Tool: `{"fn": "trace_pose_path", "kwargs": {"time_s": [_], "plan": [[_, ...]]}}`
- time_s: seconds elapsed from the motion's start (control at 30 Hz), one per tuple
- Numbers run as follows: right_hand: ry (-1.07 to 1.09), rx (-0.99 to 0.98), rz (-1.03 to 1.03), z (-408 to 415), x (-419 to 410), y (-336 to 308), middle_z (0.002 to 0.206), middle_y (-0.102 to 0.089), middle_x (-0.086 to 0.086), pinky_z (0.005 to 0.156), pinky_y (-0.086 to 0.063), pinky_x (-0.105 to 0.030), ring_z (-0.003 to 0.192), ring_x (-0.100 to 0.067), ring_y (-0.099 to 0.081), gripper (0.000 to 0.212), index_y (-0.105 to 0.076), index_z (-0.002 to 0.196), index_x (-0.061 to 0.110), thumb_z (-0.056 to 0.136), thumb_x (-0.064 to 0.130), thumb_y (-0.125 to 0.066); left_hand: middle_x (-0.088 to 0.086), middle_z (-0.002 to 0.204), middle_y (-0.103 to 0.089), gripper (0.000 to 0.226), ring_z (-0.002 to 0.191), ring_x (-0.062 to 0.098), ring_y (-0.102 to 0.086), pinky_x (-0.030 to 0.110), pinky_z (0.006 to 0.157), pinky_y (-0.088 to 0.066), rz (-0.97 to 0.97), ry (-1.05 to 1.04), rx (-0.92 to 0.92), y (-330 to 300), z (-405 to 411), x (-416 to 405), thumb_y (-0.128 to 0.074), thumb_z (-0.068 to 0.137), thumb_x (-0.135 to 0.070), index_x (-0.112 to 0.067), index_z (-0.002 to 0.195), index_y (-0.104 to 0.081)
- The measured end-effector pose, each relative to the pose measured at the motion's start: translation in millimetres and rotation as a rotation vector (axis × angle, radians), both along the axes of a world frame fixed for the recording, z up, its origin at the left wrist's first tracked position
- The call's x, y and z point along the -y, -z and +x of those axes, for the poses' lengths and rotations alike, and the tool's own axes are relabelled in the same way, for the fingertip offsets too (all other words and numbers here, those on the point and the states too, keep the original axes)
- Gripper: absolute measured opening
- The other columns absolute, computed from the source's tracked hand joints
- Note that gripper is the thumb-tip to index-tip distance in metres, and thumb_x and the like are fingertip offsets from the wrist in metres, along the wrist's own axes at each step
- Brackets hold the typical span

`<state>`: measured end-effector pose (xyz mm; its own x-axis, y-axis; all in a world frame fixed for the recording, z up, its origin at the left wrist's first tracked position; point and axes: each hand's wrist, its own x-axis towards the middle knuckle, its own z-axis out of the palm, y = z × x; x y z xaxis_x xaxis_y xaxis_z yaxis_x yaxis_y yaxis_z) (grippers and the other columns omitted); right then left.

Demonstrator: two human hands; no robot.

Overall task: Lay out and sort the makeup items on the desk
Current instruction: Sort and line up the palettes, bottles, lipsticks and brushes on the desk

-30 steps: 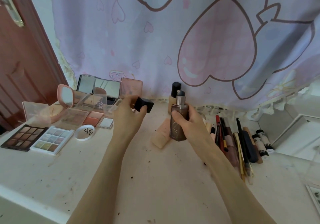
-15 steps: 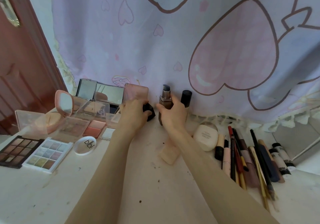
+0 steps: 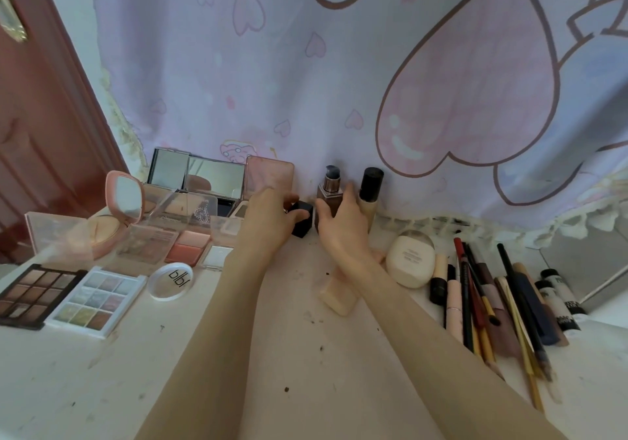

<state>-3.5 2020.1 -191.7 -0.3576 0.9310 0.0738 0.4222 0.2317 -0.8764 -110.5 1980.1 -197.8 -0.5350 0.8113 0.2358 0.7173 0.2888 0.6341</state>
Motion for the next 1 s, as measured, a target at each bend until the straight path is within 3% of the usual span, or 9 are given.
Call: {"fn": "trace_pose_path", "kwargs": {"time_s": [0.1,0.37,0.53,0.83,0.93,1.0], "plan": [[-0.012,0.067,0.013,6,6,-3,0.138,-0.046,-0.014,0.096,-0.034,-0.029,0.127,-0.029,-0.043,0.06,-0.011,0.149,0.01,0.099,0.027,-0.04,0.013,0.103,-0.069,0.025,0.095,0.024,-0.059,0.018,0.069,-0.033,0.024,-0.005,0.014,-1,3,2,-0.064,0.085,-0.018,-0.009,0.108,-0.069],[0.042,0.148,0.029,3,9,1,0.117,-0.058,-0.015,0.08,-0.036,-0.027,0.112,-0.031,-0.051,0.028,-0.051,0.118,0.004,0.098,0.02,-0.041,0.015,0.097,-0.07,0.019,0.094,0.029,-0.06,0.03,0.078,-0.041,0.114,-0.101,0.037,7,12,-7,-0.06,0.086,-0.014,-0.008,0.1,-0.072],[0.061,0.118,-0.033,-7,4,0,0.122,-0.056,-0.016,0.086,-0.038,-0.03,0.115,-0.032,-0.05,0.028,-0.049,0.12,0.004,0.098,0.018,-0.041,0.018,0.098,-0.07,0.029,0.095,0.032,-0.061,0.035,0.081,-0.047,0.127,-0.024,0.059,9,11,-11,-0.05,0.085,0.0,-0.007,0.104,-0.07],[0.041,0.131,-0.089,-7,-1,-1,0.125,-0.055,-0.014,0.085,-0.036,-0.026,0.118,-0.03,-0.049,0.032,-0.044,0.128,0.005,0.098,0.013,-0.037,0.014,0.103,-0.068,0.039,0.098,0.028,-0.059,0.02,0.067,-0.032,0.157,0.085,0.098,7,10,-6,-0.041,0.085,0.008,-0.007,0.113,-0.065],[-0.001,0.119,-0.057,2,5,1,0.122,-0.056,-0.012,0.08,-0.032,-0.022,0.117,-0.028,-0.05,0.028,-0.046,0.124,0.006,0.098,0.014,-0.039,0.016,0.111,-0.064,0.036,0.103,0.03,-0.058,0.025,0.08,-0.04,0.165,0.065,0.105,7,12,-6,-0.045,0.088,0.003,-0.005,0.12,-0.059],[-0.01,0.092,-0.003,12,11,1,0.118,-0.059,-0.007,0.087,-0.036,-0.025,0.114,-0.025,-0.053,0.028,-0.049,0.123,0.011,0.097,0.016,-0.041,0.014,0.123,-0.058,0.037,0.11,0.027,-0.056,0.03,0.092,-0.042,0.209,0.027,0.09,9,15,-3,-0.048,0.09,-0.002,-0.005,0.126,-0.054]]}}
